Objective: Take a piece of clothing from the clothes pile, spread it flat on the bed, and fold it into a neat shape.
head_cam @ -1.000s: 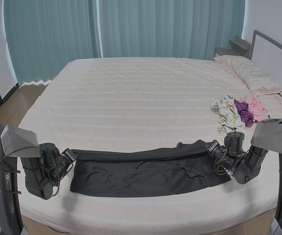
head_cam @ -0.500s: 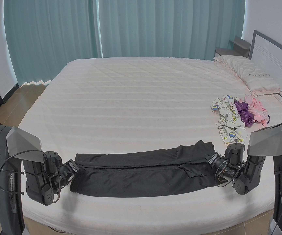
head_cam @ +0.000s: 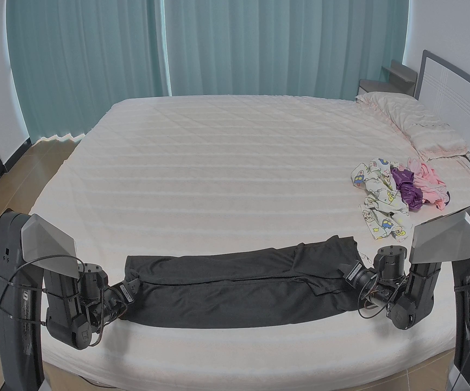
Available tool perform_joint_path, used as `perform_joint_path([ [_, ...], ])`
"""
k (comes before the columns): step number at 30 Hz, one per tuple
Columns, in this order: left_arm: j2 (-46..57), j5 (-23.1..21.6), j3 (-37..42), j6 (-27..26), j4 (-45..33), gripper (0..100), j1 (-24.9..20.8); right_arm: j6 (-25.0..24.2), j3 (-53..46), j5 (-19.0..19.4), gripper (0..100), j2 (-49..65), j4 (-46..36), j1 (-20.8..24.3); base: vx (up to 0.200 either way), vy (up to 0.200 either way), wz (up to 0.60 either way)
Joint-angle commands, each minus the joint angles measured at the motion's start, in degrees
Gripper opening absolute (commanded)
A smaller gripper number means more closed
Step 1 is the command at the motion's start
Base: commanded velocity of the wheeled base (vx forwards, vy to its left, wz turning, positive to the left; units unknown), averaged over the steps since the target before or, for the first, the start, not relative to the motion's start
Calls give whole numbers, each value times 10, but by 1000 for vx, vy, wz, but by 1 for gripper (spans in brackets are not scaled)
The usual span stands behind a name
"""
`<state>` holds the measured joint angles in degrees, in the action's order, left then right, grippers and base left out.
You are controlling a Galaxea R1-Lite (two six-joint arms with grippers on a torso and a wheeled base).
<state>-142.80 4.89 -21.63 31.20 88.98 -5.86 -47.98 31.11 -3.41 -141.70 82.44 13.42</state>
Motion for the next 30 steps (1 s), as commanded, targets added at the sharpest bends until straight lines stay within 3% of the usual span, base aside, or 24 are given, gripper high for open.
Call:
perform_joint_path([
  [1, -2, 2, 1, -1, 10, 100, 2, 0, -11, -1, 100, 6, 14, 1, 0, 0, 0],
  [5, 38, 3, 1, -3, 6, 100, 28, 0, -35, 0, 100, 30, 33, -7, 0, 0, 0],
  [9, 129, -12, -7, 2, -63, 100, 60, -2, -47, 2, 100, 56, 37, -26, 0, 0, 0],
  [12, 209, -95, -18, 4, -137, 100, 87, -4, -50, 2, 100, 61, 37, -31, 0, 0, 0],
  [13, 216, -104, -19, 4, -147, 100, 88, -4, -50, 2, 100, 60, 37, -31, 0, 0, 0],
  [14, 252, -153, -32, 3, -215, 100, 91, -4, -50, 2, 100, 59, 38, -31, 0, 0, 0],
  [21, 287, -222, -122, -10, -429, 100, 93, -4, -52, 2, 100, 56, 38, -27, 0, 0, 0],
  [24, 251, -240, -146, -70, -462, 100, 91, -7, -53, 2, 100, 55, 38, -23, 0, 0, 0],
  [26, 249, -241, -146, -74, -462, 100, 92, -7, -53, 2, 100, 55, 38, -23, 0, 0, 0],
  [27, 213, -274, -143, -161, -461, 100, 95, -7, -58, 2, 100, 55, 40, -23, 0, 0, 0],
  [30, 183, -284, -148, -188, -460, 100, 92, -7, -59, 2, 100, 53, 47, -23, 0, 0, 0],
])
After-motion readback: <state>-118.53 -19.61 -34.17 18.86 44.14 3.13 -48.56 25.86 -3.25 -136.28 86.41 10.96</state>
